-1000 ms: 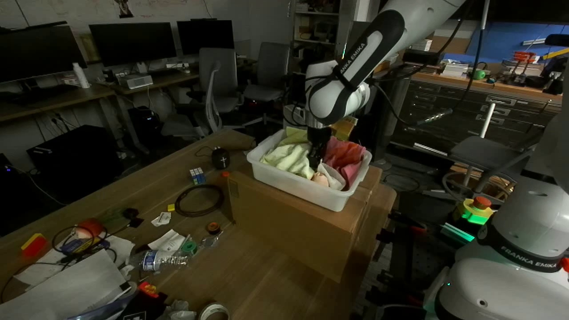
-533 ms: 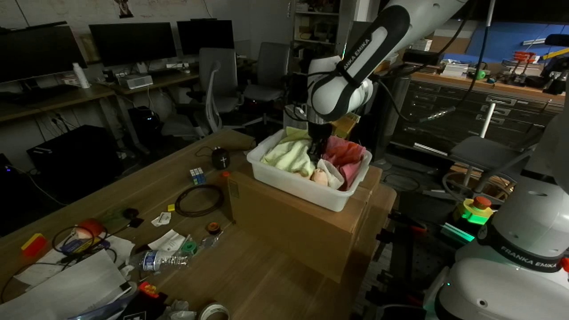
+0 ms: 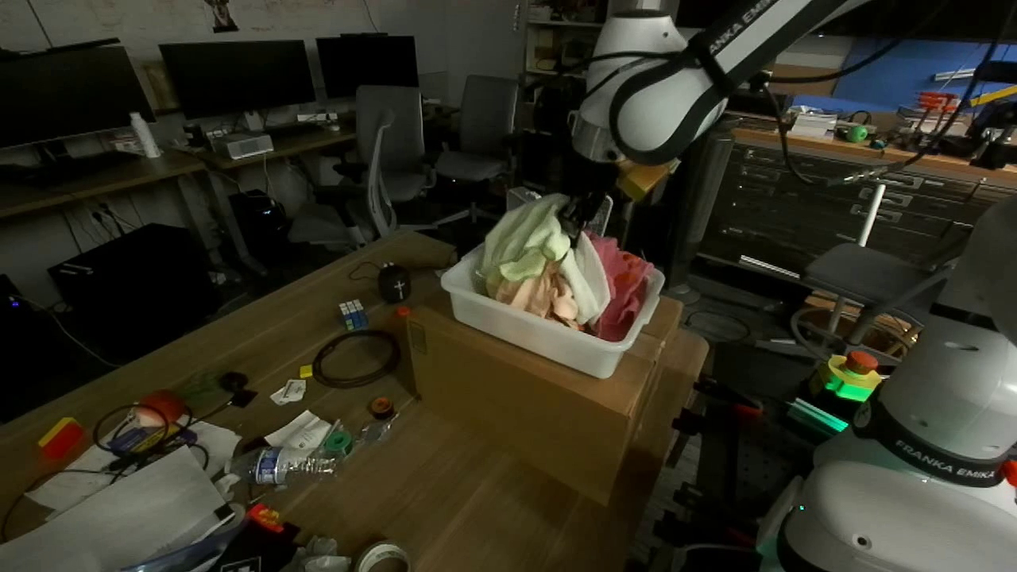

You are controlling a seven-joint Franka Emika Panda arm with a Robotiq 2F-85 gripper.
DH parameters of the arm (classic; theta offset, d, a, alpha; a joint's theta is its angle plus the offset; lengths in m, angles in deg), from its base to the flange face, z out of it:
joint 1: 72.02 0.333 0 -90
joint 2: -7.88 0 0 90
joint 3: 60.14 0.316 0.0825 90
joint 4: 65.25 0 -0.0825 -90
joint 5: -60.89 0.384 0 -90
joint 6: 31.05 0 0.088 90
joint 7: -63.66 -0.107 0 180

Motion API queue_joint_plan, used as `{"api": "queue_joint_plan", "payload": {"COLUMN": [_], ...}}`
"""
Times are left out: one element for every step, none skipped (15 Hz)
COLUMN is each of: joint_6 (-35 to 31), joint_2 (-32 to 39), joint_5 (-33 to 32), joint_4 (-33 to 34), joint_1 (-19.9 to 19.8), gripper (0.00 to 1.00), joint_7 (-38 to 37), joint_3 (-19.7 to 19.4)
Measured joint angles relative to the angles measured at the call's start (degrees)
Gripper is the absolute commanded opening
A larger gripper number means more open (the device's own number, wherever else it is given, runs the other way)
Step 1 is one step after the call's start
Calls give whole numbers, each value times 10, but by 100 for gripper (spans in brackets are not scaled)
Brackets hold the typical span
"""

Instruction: Remove the shirts from the basket.

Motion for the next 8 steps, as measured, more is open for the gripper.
{"api": "queue_joint_plan", "payload": {"joint_6": [0, -1, -1, -1, -1, 0, 0, 0], "joint_2": [-32, -62, -89, -115, -138, -157, -175, -189], "joint_5": [0, 0, 3, 9, 17, 27, 37, 47], "joint_4": [-10, -18, -24, -30, -33, -36, -37, -37], "joint_1": [1, 1, 2, 2, 3, 4, 4, 4], "gripper": [2, 2, 2, 2, 2, 2, 2, 2], "joint_7": [-16, -34, -54, -74, -95, -117, -140, -163], "joint_3": [4, 10, 18, 26, 35, 44, 54, 63]}}
